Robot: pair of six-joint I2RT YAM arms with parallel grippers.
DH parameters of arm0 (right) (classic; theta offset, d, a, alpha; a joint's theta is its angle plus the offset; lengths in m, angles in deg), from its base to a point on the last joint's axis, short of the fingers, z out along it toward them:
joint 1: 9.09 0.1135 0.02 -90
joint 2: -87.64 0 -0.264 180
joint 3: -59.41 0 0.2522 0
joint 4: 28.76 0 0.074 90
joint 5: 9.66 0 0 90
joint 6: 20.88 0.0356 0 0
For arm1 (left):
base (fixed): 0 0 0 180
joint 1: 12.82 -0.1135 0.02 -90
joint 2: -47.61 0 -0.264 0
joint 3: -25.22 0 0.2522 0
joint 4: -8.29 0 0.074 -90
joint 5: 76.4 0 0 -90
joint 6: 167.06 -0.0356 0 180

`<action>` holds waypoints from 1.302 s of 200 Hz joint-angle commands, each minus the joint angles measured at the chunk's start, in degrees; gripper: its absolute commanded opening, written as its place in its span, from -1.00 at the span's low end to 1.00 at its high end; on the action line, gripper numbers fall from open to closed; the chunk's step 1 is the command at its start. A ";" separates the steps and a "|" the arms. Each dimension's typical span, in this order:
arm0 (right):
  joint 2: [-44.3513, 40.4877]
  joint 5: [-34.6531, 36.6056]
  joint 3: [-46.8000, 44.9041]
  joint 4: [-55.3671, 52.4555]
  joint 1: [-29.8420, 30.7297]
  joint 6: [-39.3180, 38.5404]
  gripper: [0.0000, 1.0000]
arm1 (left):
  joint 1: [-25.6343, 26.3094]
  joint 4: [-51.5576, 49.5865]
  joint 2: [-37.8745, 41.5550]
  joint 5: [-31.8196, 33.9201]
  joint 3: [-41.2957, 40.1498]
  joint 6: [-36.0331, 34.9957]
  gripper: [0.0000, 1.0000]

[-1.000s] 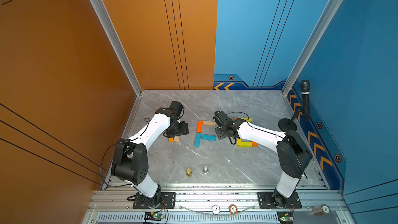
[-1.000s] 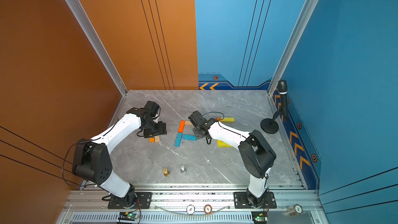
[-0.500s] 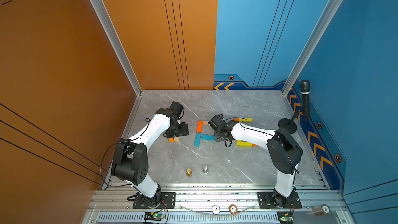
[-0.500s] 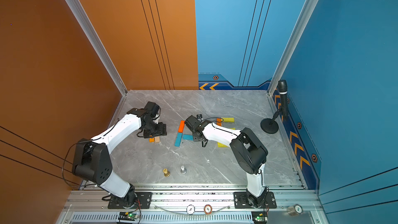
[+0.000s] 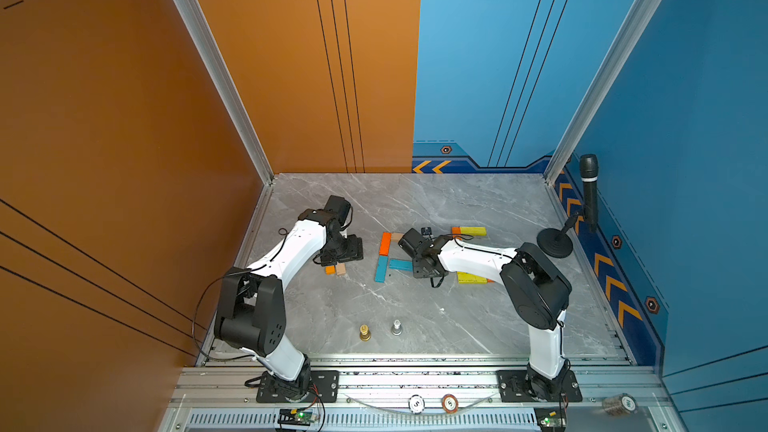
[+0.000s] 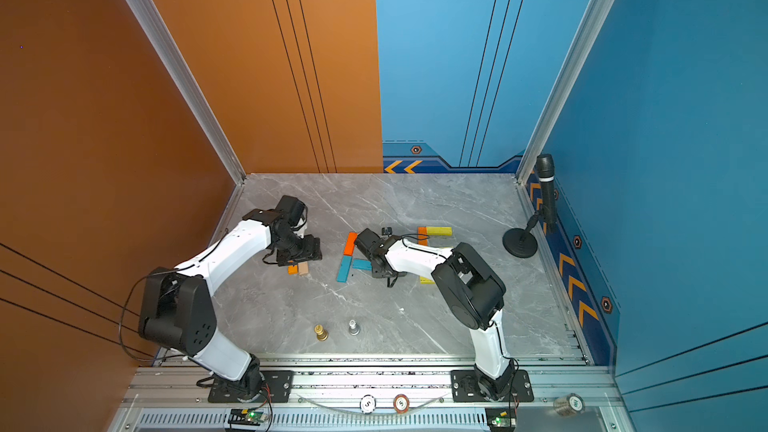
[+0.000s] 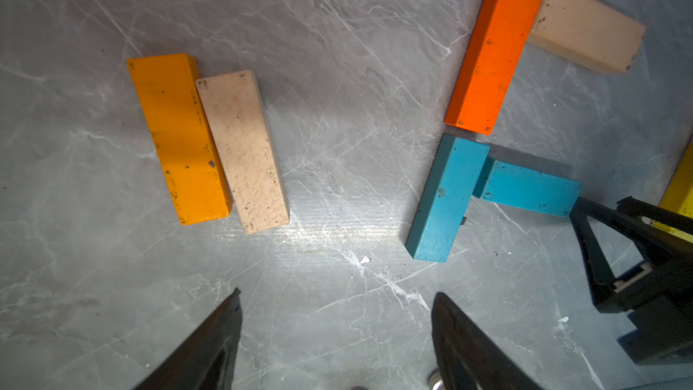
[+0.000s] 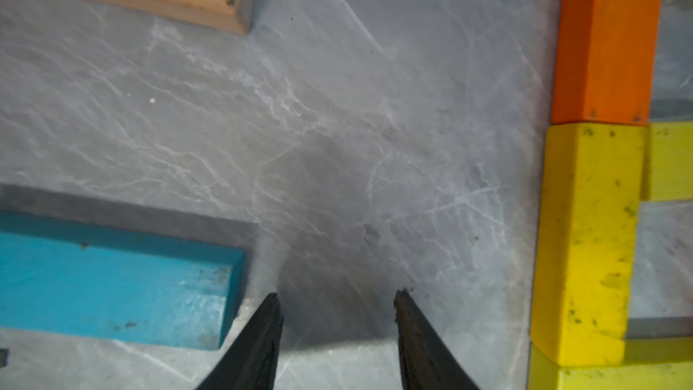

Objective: Assemble the number 6 with building blocks
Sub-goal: Assemble the building block at the center of the board.

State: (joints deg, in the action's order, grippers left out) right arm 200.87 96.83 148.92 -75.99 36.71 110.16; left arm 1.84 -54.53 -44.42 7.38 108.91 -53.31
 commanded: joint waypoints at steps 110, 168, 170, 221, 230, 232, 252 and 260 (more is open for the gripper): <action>2.35 -3.70 2.83 -0.48 0.27 1.84 0.05 | -0.92 0.10 2.12 -1.33 -1.49 -0.47 0.60; 2.57 -3.73 2.92 -0.19 0.30 1.54 0.08 | -0.95 0.15 2.10 -1.47 -1.62 -0.47 0.60; 2.60 -3.68 2.96 -0.19 0.40 1.51 0.09 | -0.94 0.14 2.09 -1.44 -1.57 -0.53 0.60; 1.62 -2.70 3.49 -0.58 0.25 0.59 0.11 | -1.03 0.23 1.99 -1.38 -1.55 -0.37 0.60; 1.10 -2.13 3.75 -1.07 0.37 0.33 0.11 | -1.03 0.19 1.95 -1.45 -1.57 -0.37 0.60; 0.89 -1.91 3.72 -1.18 0.37 0.24 0.11 | -1.03 0.23 1.94 -1.43 -1.62 -0.37 0.60; -0.98 -0.53 3.88 -1.98 0.48 -0.51 0.11 | -1.12 0.21 1.81 -1.69 -1.48 -0.37 0.60; -1.78 -0.19 4.04 -2.25 0.82 -1.09 0.11 | -1.12 0.27 1.85 -1.99 -1.50 -0.37 0.60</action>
State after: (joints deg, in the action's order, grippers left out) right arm 201.99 94.12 151.24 -76.04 36.74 110.88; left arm 1.38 -54.35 -43.55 6.90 108.37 -53.31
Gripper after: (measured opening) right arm 0.554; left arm 0.801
